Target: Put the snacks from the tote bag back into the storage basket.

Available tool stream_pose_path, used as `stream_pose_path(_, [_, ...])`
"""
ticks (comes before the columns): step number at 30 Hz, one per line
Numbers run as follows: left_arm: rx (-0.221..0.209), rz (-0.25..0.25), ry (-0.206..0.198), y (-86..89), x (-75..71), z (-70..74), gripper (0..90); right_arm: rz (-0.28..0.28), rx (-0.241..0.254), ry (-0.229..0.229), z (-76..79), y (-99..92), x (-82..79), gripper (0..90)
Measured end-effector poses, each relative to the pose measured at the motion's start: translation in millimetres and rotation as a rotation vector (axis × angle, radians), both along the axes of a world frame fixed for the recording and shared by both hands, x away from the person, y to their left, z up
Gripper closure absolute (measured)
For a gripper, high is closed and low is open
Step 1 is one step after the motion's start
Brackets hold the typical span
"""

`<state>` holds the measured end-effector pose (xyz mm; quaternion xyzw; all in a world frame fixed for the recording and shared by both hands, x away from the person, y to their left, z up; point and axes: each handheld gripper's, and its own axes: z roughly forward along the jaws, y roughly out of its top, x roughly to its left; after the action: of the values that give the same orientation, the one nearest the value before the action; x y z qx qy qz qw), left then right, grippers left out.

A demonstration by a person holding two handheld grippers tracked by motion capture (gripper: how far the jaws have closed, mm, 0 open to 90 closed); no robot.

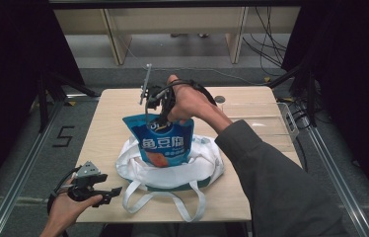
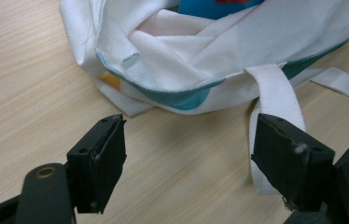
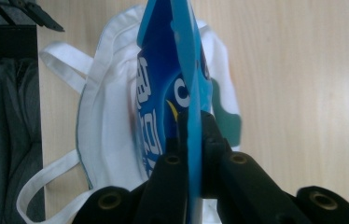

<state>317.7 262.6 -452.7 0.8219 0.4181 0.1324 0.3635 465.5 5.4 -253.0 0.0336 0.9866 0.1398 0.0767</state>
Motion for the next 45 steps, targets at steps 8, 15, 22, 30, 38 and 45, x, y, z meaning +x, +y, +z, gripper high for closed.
stream_pose_path(8, [-0.003,-0.005,0.021,-0.8,0.4,-1.4,24.3,-0.058,0.029,-0.072,61.6,-17.8,-8.6,90.0])
stream_pose_path(15, [0.001,-0.006,0.01,-0.2,0.3,-1.3,24.3,-0.106,0.005,-0.099,74.8,-51.9,3.2,90.0])
stream_pose_path(22, [0.015,-0.023,0.014,1.2,1.7,-1.5,24.3,-0.179,-0.06,-0.118,72.3,-98.4,20.7,90.0])
stream_pose_path(30, [0.012,-0.015,0.016,0.8,1.6,-0.6,24.3,-0.285,-0.055,-0.107,74.3,-149.8,37.4,90.0])
stream_pose_path(38, [0.008,-0.017,0.001,0.5,1.7,-0.1,24.3,-0.369,-0.051,-0.098,70.6,-185.5,50.0,90.0])
stream_pose_path(45, [-0.013,0.003,-0.003,-0.4,1.7,-1.3,24.3,-0.434,-0.042,-0.086,70.1,-207.4,60.5,90.0])
